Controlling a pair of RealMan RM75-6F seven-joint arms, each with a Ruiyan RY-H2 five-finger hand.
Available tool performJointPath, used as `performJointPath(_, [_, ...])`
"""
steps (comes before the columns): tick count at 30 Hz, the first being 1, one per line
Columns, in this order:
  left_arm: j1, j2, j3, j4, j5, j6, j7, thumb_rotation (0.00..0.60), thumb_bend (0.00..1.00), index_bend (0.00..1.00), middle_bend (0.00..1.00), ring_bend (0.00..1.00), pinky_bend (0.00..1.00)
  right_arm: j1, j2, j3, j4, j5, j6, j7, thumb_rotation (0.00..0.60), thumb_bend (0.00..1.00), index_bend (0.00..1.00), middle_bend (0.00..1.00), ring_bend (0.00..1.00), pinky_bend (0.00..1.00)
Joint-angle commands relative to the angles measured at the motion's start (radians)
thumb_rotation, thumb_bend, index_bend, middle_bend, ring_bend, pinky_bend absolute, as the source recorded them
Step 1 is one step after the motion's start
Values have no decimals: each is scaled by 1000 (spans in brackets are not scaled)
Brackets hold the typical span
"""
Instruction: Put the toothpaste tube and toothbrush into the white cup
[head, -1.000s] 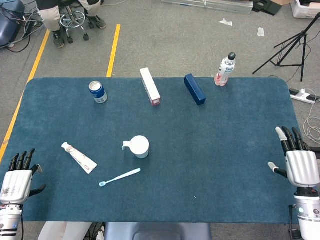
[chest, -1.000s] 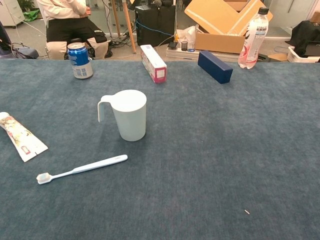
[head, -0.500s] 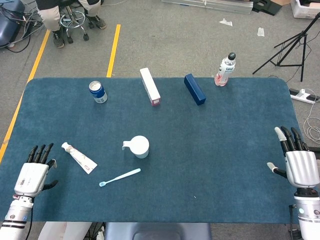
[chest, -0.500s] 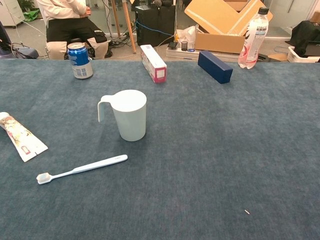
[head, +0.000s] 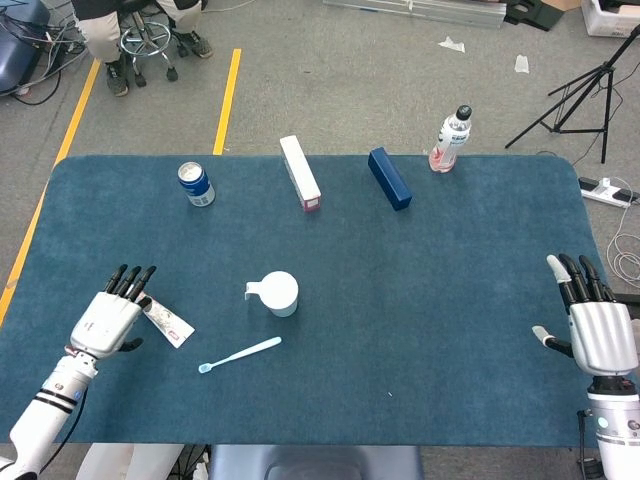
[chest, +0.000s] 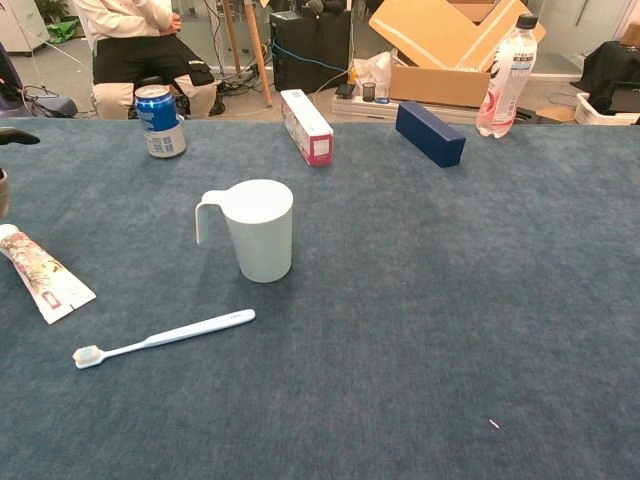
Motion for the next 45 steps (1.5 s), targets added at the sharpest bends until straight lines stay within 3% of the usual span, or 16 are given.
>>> performJointPath(1, [-35, -17, 0, 20, -7, -44, 28, 600, 19, 421, 0, 0, 0, 0, 1, -1, -1, -2, -2, 1, 600, 0, 23, 112, 33, 346])
performJointPath(9, [-88, -46, 19, 71, -17, -110, 109, 600, 19, 342, 0, 0, 0, -1, 7, -1, -5, -5, -7, 11, 600, 0, 23, 112, 33, 346])
performJointPath(21, [-118, -92, 56, 138, -4, -117, 228, 600, 19, 279, 0, 0, 0, 1, 5, -3, -6, -3, -23, 7, 600, 0, 23, 113, 33, 346])
performJointPath(45, [-153, -162, 101, 253, 8, -148, 239, 600, 19, 289, 0, 0, 0, 4, 7, 1, -7, 9, -39, 9, 600, 0, 23, 112, 33, 346])
